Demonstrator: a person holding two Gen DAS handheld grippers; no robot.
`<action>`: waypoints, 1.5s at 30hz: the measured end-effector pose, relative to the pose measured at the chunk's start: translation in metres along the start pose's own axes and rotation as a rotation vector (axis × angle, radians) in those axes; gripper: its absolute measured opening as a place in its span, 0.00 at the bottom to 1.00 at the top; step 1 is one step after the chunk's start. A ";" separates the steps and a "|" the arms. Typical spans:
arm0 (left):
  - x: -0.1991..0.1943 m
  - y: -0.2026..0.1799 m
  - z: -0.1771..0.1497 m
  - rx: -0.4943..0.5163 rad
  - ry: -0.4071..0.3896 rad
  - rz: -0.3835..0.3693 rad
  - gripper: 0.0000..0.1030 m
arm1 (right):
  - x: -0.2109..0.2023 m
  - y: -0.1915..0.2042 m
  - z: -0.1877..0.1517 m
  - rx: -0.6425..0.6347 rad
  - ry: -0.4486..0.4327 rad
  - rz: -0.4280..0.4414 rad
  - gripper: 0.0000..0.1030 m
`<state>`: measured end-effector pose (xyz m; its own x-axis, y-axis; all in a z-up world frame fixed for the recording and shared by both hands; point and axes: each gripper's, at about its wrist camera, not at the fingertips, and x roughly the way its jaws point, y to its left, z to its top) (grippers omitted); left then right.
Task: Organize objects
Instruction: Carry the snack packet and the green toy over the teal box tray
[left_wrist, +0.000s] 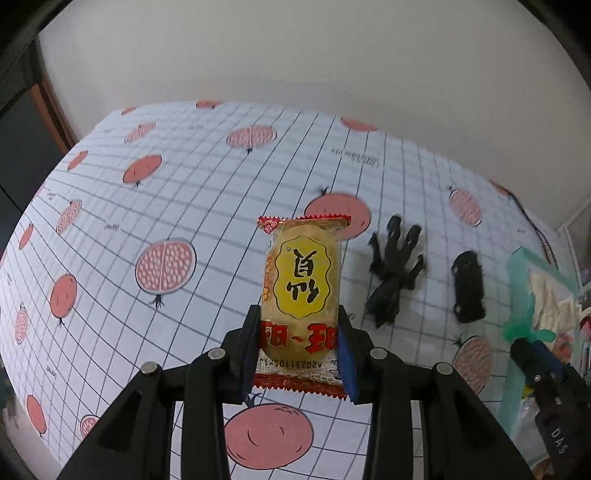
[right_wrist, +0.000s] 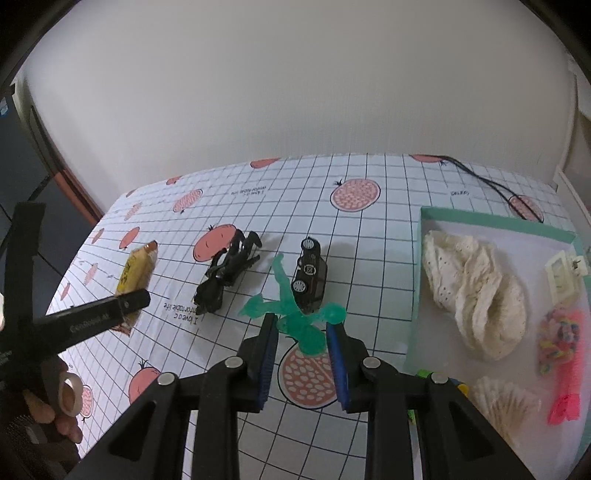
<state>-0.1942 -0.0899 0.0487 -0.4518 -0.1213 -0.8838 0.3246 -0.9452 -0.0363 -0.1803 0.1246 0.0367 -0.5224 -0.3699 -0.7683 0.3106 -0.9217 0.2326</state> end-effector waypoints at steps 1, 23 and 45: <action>-0.002 -0.002 0.002 0.006 -0.007 -0.004 0.37 | -0.002 -0.001 0.001 -0.002 -0.007 -0.001 0.28; -0.047 -0.063 0.004 0.069 -0.114 -0.086 0.37 | -0.059 -0.046 0.006 0.082 -0.130 -0.033 0.28; -0.084 -0.166 -0.016 0.236 -0.205 -0.245 0.37 | -0.107 -0.139 -0.007 0.247 -0.203 -0.157 0.28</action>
<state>-0.1973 0.0821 0.1215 -0.6564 0.0810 -0.7501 -0.0025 -0.9944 -0.1052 -0.1619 0.2928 0.0821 -0.7036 -0.2142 -0.6775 0.0255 -0.9605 0.2772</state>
